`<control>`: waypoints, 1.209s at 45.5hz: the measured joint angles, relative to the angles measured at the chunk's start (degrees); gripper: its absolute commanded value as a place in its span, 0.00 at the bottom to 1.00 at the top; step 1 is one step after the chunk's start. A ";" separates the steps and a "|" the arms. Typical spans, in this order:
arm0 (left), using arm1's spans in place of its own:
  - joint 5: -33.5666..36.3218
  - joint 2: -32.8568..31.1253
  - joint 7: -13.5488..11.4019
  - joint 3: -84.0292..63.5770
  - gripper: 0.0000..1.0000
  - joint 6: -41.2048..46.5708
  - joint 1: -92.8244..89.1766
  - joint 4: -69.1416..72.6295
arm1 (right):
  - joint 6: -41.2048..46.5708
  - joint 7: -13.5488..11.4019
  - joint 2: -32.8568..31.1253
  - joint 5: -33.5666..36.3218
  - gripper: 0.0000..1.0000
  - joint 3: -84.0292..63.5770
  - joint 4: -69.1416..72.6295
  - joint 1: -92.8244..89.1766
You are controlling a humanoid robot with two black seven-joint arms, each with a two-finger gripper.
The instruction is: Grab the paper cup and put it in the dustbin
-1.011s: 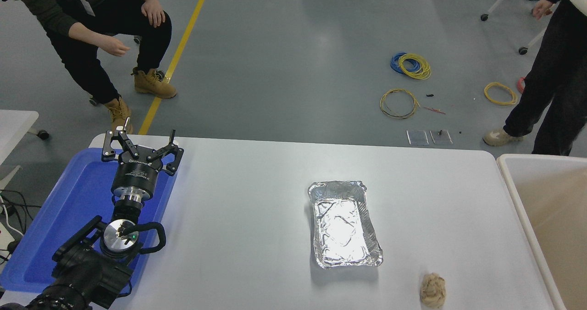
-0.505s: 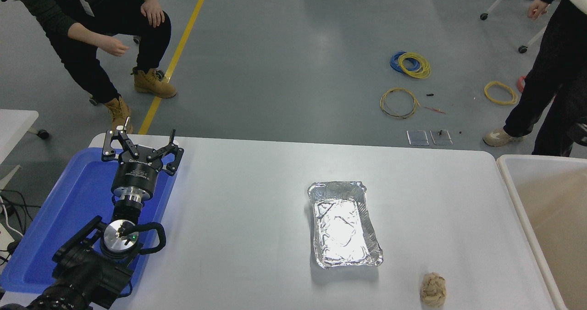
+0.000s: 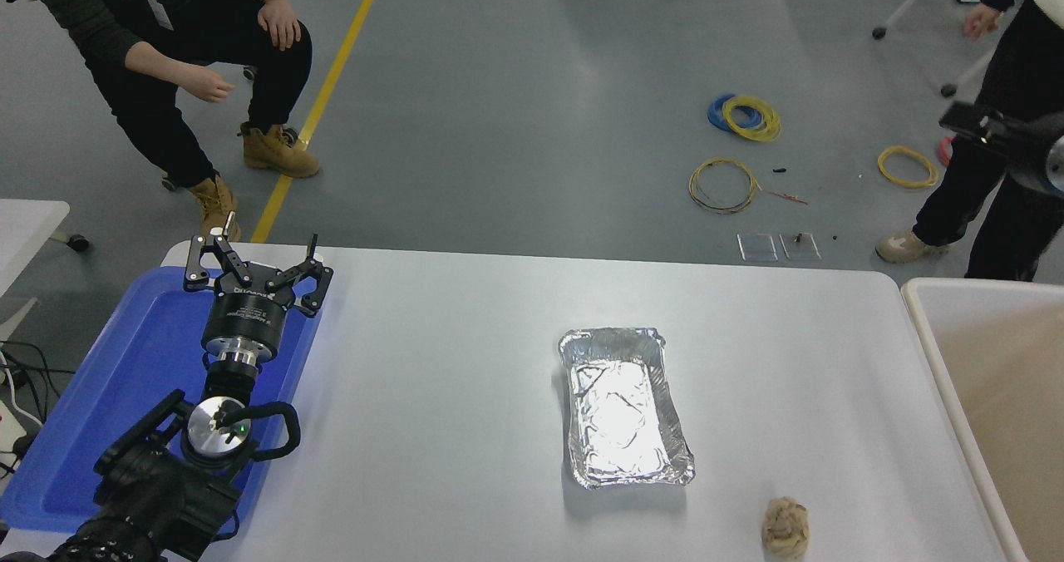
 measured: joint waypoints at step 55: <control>-0.02 0.05 0.00 0.00 1.00 0.01 0.04 0.00 | 30.74 -4.67 7.99 -8.94 1.00 -15.93 39.07 33.32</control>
